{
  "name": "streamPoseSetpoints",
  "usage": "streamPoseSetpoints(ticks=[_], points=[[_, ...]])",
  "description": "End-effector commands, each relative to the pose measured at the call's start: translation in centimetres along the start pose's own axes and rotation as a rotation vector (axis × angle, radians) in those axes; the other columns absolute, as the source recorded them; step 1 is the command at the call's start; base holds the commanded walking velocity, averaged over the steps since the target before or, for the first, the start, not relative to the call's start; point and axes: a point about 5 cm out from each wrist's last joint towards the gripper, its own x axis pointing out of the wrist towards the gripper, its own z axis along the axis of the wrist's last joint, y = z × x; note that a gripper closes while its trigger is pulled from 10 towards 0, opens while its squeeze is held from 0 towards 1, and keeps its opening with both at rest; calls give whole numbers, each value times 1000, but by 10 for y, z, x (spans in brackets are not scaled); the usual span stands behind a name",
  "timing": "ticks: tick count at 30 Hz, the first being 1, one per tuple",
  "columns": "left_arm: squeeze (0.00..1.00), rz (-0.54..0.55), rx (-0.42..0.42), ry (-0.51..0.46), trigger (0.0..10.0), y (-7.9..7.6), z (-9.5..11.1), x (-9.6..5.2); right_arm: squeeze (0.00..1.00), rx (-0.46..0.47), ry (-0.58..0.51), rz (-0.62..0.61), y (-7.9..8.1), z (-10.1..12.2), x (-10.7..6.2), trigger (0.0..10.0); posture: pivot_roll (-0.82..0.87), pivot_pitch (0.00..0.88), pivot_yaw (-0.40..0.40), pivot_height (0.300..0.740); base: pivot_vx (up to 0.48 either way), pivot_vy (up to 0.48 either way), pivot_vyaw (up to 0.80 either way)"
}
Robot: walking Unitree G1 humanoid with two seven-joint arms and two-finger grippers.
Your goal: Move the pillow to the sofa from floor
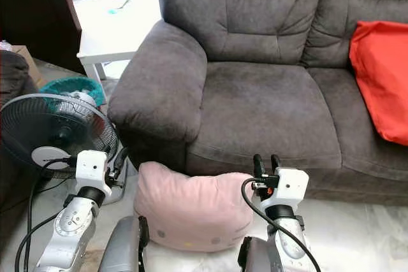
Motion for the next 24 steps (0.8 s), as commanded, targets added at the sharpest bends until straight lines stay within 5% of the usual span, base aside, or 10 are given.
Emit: streamPoseSetpoints(ticks=[1, 24], points=[[0, 8, -18, -5, 10000, 1, 0, 0, 0, 4, -6, -14, -4, 0, -1, 10000, 83, 26, -51, 495, 0, 0, 0], [0, 17, -53, 39, 10000, 1, -9, 1, 0, -11, 5, 16, -1, -1, 0, 10000, 79, 17, -52, 495, 0, 0, 0]])
